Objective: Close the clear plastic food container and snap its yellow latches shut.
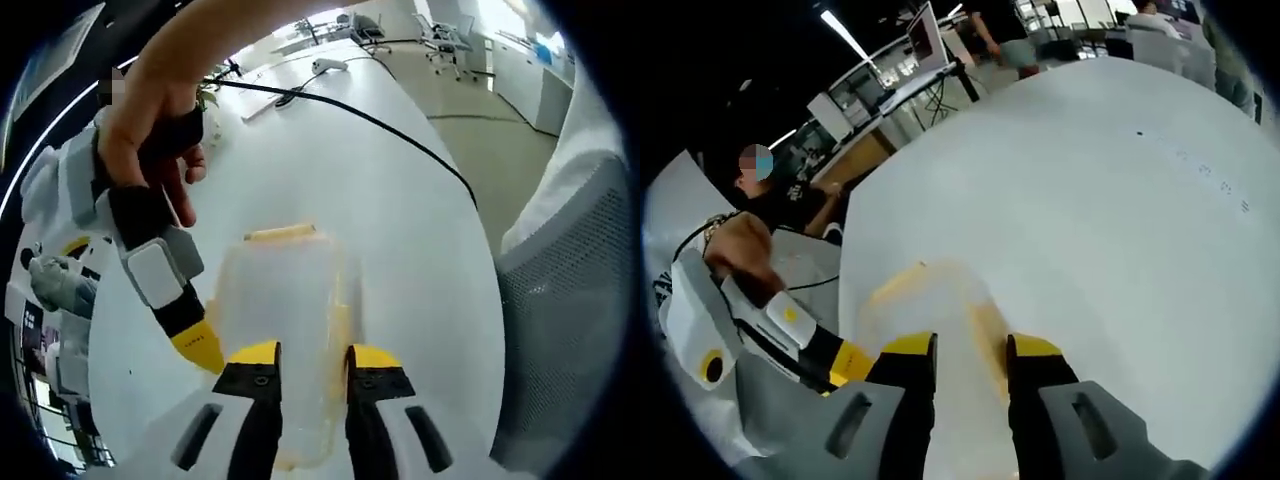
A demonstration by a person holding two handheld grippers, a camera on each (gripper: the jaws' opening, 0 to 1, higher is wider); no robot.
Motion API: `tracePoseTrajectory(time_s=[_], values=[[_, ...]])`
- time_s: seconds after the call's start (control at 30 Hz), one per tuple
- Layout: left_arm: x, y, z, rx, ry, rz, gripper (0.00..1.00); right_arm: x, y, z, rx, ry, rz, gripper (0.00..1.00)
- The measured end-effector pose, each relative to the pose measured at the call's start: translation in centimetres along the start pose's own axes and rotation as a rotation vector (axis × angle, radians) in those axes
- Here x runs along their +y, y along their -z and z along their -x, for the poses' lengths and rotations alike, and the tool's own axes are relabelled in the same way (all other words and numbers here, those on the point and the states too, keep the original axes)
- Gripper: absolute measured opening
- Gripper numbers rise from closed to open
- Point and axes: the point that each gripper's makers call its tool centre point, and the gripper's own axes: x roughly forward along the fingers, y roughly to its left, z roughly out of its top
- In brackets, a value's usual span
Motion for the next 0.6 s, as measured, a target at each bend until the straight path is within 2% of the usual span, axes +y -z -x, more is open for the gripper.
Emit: tracePoseTrajectory(time_s=[0.1,0.2,0.23,0.43,0.47,0.5,0.6], values=[[0.1,0.1,0.1,0.003,-0.012,0.006,0.16,-0.1,0.1,-0.2,0.065,-0.037,-0.062,0.24],[0.1,0.1,0.0,0.002,-0.009,0.006,0.17,-0.1,0.1,-0.3,0.133,-0.051,-0.056,0.24],[0.1,0.1,0.1,0.0,-0.008,0.007,0.17,-0.1,0.1,-0.4,0.158,-0.057,-0.082,0.23],[0.1,0.2,0.1,-0.003,-0.012,0.001,0.17,-0.3,0.2,-0.5,0.178,-0.077,-0.142,0.21],[0.2,0.2,0.1,-0.006,-0.016,-0.001,0.17,0.3,1.4,-0.1,0.234,-0.116,-0.146,0.2],[-0.2,0.2,0.2,-0.013,-0.009,0.002,0.17,0.1,0.8,-0.5,0.193,-0.117,-0.163,0.2],[-0.1,0.1,0.1,-0.022,-0.011,0.005,0.17,-0.1,0.8,-0.4,0.188,-0.135,-0.175,0.21]])
